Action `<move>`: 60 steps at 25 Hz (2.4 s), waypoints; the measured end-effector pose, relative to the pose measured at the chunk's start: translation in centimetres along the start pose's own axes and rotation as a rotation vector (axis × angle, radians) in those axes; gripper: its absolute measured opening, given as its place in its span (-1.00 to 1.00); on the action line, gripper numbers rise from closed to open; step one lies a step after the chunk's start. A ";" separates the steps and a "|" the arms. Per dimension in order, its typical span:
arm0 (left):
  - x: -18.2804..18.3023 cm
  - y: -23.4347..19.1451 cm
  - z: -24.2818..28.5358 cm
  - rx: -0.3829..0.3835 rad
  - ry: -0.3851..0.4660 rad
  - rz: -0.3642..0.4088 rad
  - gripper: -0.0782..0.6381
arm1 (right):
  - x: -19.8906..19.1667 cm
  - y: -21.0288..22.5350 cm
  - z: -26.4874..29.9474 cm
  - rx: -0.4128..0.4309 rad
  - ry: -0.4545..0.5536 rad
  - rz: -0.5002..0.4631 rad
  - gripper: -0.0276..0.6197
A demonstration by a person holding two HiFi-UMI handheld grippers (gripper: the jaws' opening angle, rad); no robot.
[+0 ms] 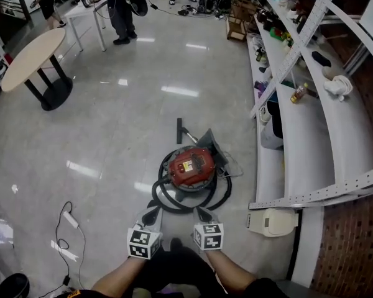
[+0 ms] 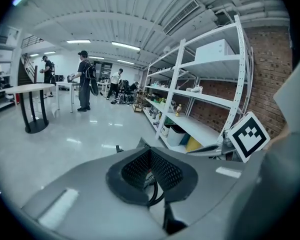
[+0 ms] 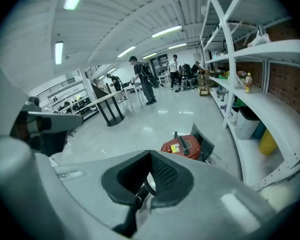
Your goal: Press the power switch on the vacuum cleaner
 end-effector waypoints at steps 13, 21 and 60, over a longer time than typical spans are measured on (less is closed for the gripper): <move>2.5 2.9 -7.1 0.031 0.053 0.090 -0.74 | 4.0 -7.4 -8.0 0.209 0.172 -0.143 -0.94; 2.7 2.2 -11.8 0.114 0.125 0.073 -0.74 | 5.8 -12.6 -10.1 0.306 0.251 -0.237 -0.94; -10.2 11.7 -35.0 0.073 0.257 -0.001 -0.74 | -13.8 -21.7 -31.6 0.200 0.289 -0.280 -0.94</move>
Point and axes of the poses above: the fingertips, and each gripper's own axes: z forward along the fingers, y to its right, x out of its top, the point moved 6 cm from there along -z, backward along the fingers, and after that the axes turned 5 degrees about z, right-handed, at the moved point
